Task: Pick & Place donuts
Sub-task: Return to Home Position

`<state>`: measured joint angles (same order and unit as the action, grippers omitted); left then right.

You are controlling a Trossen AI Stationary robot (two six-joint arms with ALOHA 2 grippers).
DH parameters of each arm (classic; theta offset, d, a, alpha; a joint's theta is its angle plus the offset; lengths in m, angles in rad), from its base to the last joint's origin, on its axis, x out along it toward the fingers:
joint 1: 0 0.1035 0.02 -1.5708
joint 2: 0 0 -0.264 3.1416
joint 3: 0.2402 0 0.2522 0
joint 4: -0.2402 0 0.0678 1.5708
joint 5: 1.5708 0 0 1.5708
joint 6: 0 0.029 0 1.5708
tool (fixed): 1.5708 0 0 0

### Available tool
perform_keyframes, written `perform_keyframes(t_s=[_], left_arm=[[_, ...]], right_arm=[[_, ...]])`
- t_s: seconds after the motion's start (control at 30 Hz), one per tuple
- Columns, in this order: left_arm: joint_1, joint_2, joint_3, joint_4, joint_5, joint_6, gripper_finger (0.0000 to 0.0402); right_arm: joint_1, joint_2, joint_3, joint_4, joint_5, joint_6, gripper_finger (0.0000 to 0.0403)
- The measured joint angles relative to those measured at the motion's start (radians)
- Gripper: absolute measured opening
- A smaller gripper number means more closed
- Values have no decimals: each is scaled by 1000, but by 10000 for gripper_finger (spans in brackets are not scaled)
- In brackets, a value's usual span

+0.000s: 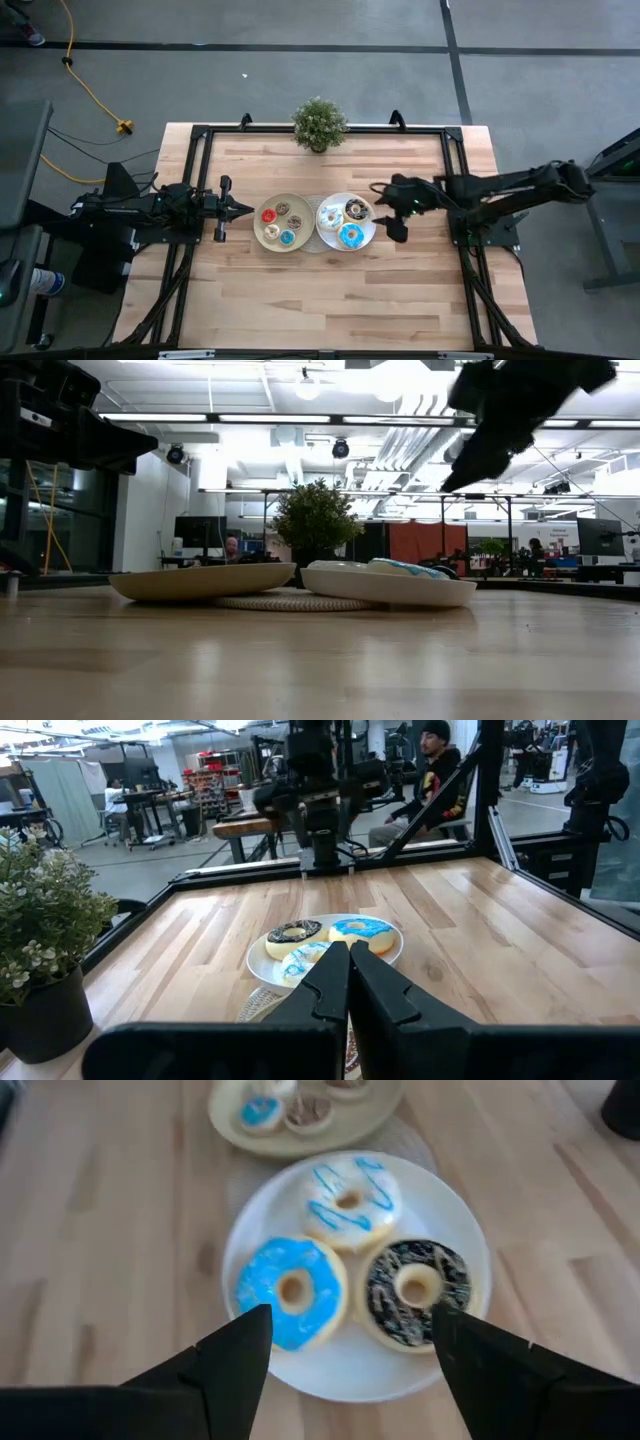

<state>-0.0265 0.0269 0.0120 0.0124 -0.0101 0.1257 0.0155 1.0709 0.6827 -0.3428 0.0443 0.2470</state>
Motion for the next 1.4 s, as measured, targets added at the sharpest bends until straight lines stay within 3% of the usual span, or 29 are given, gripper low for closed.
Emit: perform_keyframes(t_s=[0.27, 0.43, 0.57, 0.63, 1.13, 1.4], left_arm=[[0, 0, 0, 0, 0, 0, 0], [0, 0, 0, 0, 0, 0, 0], [0, 0, 0, 0, 0, 0, 0], [0, 0, 0, 0, 0, 0, 0], [0, 0, 0, 0, 0, 0, 0], [0, 0, 0, 0, 0, 0, 0]], right_arm=[[58, -185, -272, 322, 83, 60, 200], [59, -297, -377, 390, 115, 60, 116], [49, -390, -471, 481, 101, 63, 32], [43, -430, -513, 541, 82, 65, 9], [46, -603, -663, 843, 30, -96, 1], [29, -694, -673, 768, 2, -148, 0]])
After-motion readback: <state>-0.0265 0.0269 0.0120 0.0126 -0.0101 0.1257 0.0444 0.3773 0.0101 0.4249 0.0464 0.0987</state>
